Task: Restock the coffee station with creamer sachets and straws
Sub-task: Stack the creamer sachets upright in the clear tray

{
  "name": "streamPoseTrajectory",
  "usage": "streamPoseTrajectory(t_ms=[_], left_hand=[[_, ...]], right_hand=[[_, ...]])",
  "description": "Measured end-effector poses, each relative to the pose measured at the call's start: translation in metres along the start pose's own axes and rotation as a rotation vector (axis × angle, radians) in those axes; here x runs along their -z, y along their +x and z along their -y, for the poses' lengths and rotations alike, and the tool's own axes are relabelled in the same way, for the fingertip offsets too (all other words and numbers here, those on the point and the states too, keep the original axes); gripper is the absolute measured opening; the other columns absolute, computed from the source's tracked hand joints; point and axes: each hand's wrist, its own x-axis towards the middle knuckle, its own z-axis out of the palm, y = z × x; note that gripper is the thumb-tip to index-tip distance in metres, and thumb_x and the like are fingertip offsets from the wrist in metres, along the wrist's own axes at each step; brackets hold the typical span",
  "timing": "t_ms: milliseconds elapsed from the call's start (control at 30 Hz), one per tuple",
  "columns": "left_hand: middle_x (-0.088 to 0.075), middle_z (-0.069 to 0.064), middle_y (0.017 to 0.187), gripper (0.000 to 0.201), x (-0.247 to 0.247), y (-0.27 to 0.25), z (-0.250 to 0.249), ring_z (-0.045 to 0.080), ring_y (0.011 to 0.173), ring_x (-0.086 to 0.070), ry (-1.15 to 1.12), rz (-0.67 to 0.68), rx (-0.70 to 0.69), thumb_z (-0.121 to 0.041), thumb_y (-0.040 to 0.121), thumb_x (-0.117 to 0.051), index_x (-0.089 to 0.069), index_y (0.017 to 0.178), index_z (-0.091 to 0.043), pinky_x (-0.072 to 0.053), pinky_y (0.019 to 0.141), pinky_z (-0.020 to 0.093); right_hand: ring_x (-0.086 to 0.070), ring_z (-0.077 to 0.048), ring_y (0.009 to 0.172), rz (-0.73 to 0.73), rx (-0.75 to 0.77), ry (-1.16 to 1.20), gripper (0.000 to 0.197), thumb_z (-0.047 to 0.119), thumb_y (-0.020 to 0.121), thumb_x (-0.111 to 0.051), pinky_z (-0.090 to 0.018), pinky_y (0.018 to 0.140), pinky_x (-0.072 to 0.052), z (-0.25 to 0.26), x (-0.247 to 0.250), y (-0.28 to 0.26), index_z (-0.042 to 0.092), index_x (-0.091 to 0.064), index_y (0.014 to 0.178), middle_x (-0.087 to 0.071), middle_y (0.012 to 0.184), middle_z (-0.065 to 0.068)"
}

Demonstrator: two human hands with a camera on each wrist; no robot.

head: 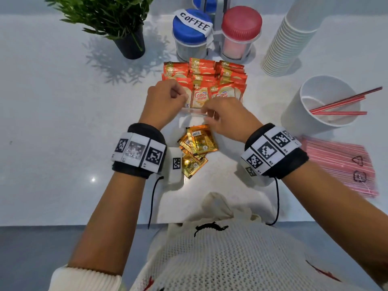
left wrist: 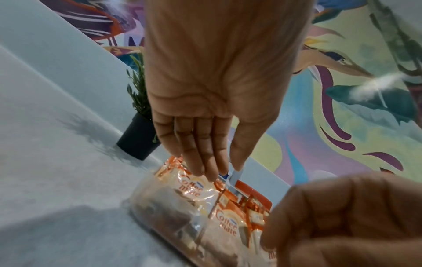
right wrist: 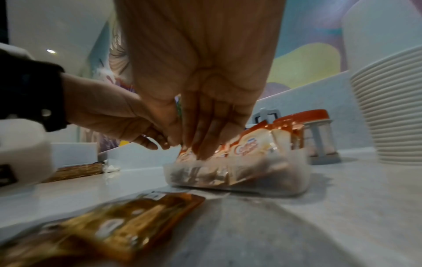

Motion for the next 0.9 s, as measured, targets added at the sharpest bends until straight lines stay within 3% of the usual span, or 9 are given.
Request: streamPoseTrajectory(t_ms=[100, 167, 267, 367, 533, 700, 767, 833, 900], left_hand=[[-0.059, 0.002, 0.089, 0.017, -0.002, -0.008, 0.007, 0.013, 0.084, -0.053, 0.101, 0.087, 0.059, -0.015, 0.089, -0.057, -0.066, 0.097, -0.003, -0.033, 0.069, 0.012], [-0.063, 0.006, 0.099, 0.022, -0.004, -0.015, 0.013, 0.019, 0.094, -0.056, 0.142, 0.184, 0.122, -0.018, 0.092, -0.054, -0.066, 0.101, -0.002, -0.035, 0.075, 0.018], [-0.065, 0.011, 0.108, 0.025, -0.008, -0.022, 0.020, 0.024, 0.106, -0.057, 0.158, 0.286, 0.174, -0.020, 0.093, -0.051, -0.066, 0.102, -0.002, -0.035, 0.079, 0.023], [-0.061, 0.004, 0.099, 0.023, -0.009, -0.028, 0.020, 0.018, 0.100, -0.054, 0.124, 0.356, 0.197, -0.016, 0.092, -0.050, -0.067, 0.102, -0.004, -0.035, 0.080, 0.024], [-0.061, 0.002, 0.076, 0.025, -0.006, -0.026, 0.018, 0.013, 0.068, -0.058, -0.154, 0.300, 0.292, -0.021, 0.095, -0.047, -0.066, 0.091, -0.006, -0.042, 0.066, 0.020], [-0.064, 0.001, 0.054, 0.056, -0.002, -0.023, -0.001, 0.010, 0.044, -0.059, -0.368, 0.408, 0.452, -0.052, 0.097, -0.025, -0.057, 0.076, -0.011, -0.045, 0.045, 0.014], [-0.067, 0.003, 0.060, 0.043, -0.001, -0.024, -0.005, 0.010, 0.048, -0.061, -0.482, 0.410, 0.465, -0.044, 0.099, -0.033, -0.057, 0.088, -0.009, -0.046, 0.048, 0.016], [-0.067, 0.007, 0.077, 0.014, -0.001, -0.024, -0.005, 0.012, 0.060, -0.064, -0.620, 0.304, 0.445, -0.018, 0.097, -0.047, -0.054, 0.101, -0.008, -0.049, 0.055, 0.017], [-0.062, 0.009, 0.099, 0.022, -0.001, -0.022, 0.001, 0.018, 0.081, -0.063, -0.674, 0.154, 0.444, 0.001, 0.089, -0.053, -0.048, 0.108, -0.010, -0.052, 0.064, 0.022]], right_hand=[[-0.055, -0.025, 0.099, 0.270, 0.028, -0.106, 0.034, 0.028, 0.085, -0.061, -0.036, 0.085, -0.048, 0.006, -0.013, -0.001, 0.009, -0.060, 0.113, -0.059, 0.113, -0.010], [-0.049, -0.025, 0.107, 0.356, 0.045, -0.158, 0.051, 0.035, 0.078, -0.068, -0.040, 0.091, -0.045, 0.008, -0.019, -0.003, 0.012, -0.055, 0.121, -0.053, 0.118, -0.007], [-0.043, -0.025, 0.113, 0.364, 0.031, -0.188, 0.062, 0.034, 0.074, -0.073, -0.040, 0.095, -0.042, 0.007, -0.021, -0.003, 0.013, -0.049, 0.127, -0.048, 0.121, -0.008], [-0.045, -0.025, 0.110, 0.342, -0.022, -0.145, 0.054, 0.025, 0.074, -0.073, -0.034, 0.090, -0.040, 0.006, -0.024, -0.004, 0.010, -0.049, 0.121, -0.051, 0.119, -0.010], [-0.051, -0.017, 0.088, 0.144, -0.074, 0.077, 0.020, 0.010, 0.082, -0.066, -0.025, 0.074, -0.035, 0.002, -0.006, -0.009, 0.007, -0.059, 0.100, -0.063, 0.103, -0.009], [-0.052, -0.018, 0.081, -0.233, 0.055, 0.145, 0.017, 0.009, 0.079, -0.068, -0.028, 0.074, -0.038, 0.010, 0.013, -0.010, 0.005, -0.071, 0.095, -0.066, 0.093, -0.012], [-0.056, -0.022, 0.079, -0.291, 0.116, 0.160, 0.016, 0.005, 0.076, -0.068, -0.031, 0.072, -0.041, 0.014, 0.010, -0.011, 0.003, -0.073, 0.091, -0.067, 0.089, -0.016], [-0.059, -0.025, 0.079, -0.274, 0.121, 0.182, 0.015, 0.001, 0.076, -0.067, -0.034, 0.070, -0.046, 0.015, 0.005, -0.012, 0.002, -0.074, 0.089, -0.067, 0.090, -0.017], [-0.059, -0.025, 0.079, -0.239, 0.112, 0.193, 0.014, 0.000, 0.077, -0.067, -0.038, 0.071, -0.050, 0.014, -0.002, -0.014, 0.001, -0.072, 0.089, -0.066, 0.092, -0.016]])
